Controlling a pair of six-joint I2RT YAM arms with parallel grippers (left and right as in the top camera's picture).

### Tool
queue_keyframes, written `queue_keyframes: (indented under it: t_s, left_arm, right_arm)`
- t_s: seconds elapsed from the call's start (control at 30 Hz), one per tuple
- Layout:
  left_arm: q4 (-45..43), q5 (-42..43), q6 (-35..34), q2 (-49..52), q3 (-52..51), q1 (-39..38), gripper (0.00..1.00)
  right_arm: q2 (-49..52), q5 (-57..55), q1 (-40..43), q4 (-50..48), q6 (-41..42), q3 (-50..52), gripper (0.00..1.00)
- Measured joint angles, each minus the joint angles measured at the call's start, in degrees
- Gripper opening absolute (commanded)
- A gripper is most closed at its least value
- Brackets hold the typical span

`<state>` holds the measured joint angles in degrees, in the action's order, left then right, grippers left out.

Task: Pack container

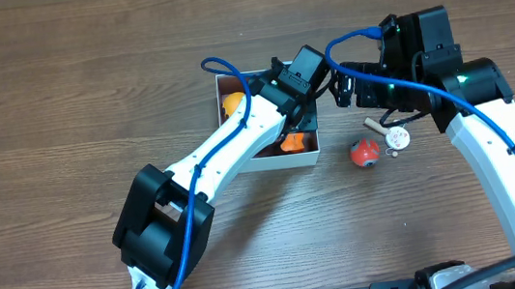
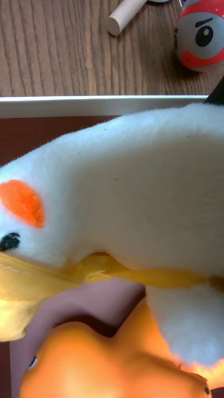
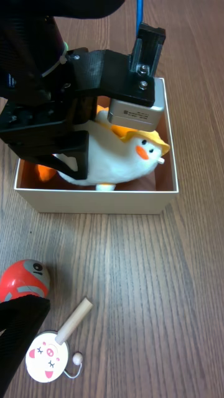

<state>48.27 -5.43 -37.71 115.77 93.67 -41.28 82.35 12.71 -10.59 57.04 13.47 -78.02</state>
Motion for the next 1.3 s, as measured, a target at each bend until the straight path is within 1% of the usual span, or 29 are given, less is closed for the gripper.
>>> queue_keyframes:
  t_s: [0.07, 0.13, 0.3, 0.6, 0.77, 0.87, 1.1, 1.3]
  left_arm:
    - [-0.24, 0.0, 0.0, 0.0, 0.0, 0.0, 0.58]
    - [-0.24, -0.04, 0.17, 0.0, 0.0, 0.0, 0.65]
    - [-0.24, -0.22, 0.37, 0.0, 0.0, 0.0, 0.75]
    - [-0.22, -1.31, 0.52, -0.04, 0.0, 0.31, 0.76]
    - [0.2, -1.51, 0.7, -0.92, 0.0, 1.44, 0.71]
    - [1.22, -2.47, 0.85, -2.12, 0.0, 2.43, 0.7]
    - [7.3, -5.18, 1.73, -9.07, -0.15, 6.93, 0.71]
    - [19.15, -10.1, 1.92, -14.8, -0.17, 12.24, 0.72]
  right_arm:
    - [0.02, -0.02, 0.0, -0.02, 0.0, 0.0, 1.0]
    - [0.02, 0.0, 0.0, -0.02, 0.0, 0.0, 1.0]
    - [0.02, -0.02, 0.0, -0.07, 0.0, 0.0, 1.0]
    - [0.02, -0.02, 0.0, -0.02, 0.0, 0.0, 1.0]
    - [0.02, -0.02, 0.0, -0.02, 0.0, 0.0, 1.0]
    - [0.02, 0.0, 0.0, -0.02, 0.0, 0.0, 1.0]
    - [0.02, 0.0, 0.0, -0.02, 0.02, 0.0, 1.0]
    - [0.02, 0.0, 0.0, -0.02, 0.0, 0.0, 1.0]
